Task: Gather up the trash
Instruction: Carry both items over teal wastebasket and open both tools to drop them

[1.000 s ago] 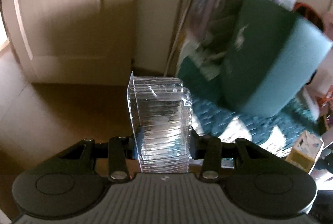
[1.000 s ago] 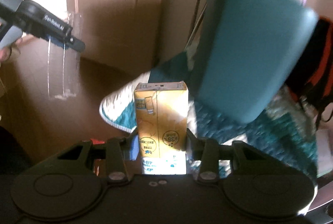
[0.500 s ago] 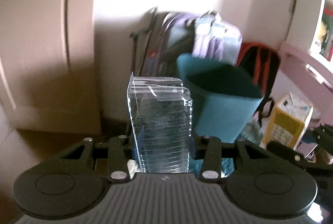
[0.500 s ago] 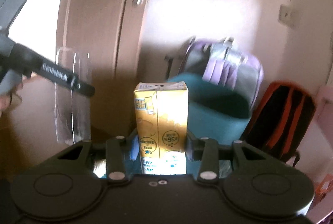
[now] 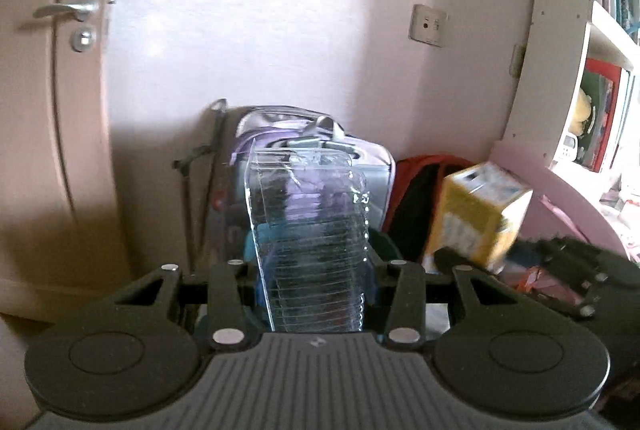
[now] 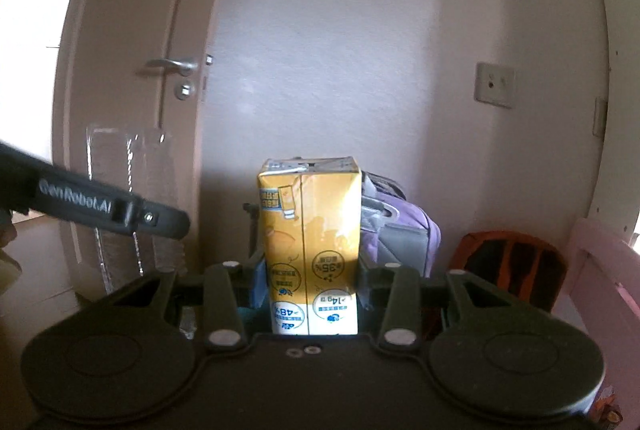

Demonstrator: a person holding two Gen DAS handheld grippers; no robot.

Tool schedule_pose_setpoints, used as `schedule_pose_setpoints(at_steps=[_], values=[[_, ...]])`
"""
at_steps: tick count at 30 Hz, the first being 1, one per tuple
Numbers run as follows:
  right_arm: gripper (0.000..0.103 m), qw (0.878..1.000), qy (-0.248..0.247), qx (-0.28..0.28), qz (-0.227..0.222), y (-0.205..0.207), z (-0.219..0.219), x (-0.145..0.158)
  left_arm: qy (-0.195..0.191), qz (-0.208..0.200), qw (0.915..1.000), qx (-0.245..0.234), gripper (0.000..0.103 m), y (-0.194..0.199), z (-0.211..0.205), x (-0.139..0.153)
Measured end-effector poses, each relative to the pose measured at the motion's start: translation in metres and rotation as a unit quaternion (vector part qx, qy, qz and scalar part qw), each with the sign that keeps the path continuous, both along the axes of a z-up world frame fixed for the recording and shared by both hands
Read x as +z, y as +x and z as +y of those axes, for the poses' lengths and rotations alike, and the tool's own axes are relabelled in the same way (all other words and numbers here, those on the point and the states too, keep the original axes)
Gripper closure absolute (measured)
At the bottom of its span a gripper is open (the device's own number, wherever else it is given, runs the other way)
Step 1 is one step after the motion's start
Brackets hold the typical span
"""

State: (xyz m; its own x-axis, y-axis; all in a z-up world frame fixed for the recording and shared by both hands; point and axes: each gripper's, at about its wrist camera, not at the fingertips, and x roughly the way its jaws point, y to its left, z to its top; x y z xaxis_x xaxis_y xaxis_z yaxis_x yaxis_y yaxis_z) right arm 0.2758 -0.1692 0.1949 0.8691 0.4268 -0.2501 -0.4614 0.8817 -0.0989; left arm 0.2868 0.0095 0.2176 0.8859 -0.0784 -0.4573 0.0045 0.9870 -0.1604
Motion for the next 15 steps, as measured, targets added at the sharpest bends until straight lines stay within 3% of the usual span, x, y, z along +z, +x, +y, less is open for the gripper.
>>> schedule_pose_setpoints(at_steps=[8,15], values=[[0.062,0.998,0.005,-0.01,0.063,0.062,-0.008,-0.03,0.031,0.017,0.9994,-0.002,0.06,0.066,-0.017,-0.022],[0.062,0.995,0.009,-0.007,0.095,0.099,-0.005,-0.065,0.037,0.057,0.9977,0.006,0.06,0.117,-0.018,-0.062]])
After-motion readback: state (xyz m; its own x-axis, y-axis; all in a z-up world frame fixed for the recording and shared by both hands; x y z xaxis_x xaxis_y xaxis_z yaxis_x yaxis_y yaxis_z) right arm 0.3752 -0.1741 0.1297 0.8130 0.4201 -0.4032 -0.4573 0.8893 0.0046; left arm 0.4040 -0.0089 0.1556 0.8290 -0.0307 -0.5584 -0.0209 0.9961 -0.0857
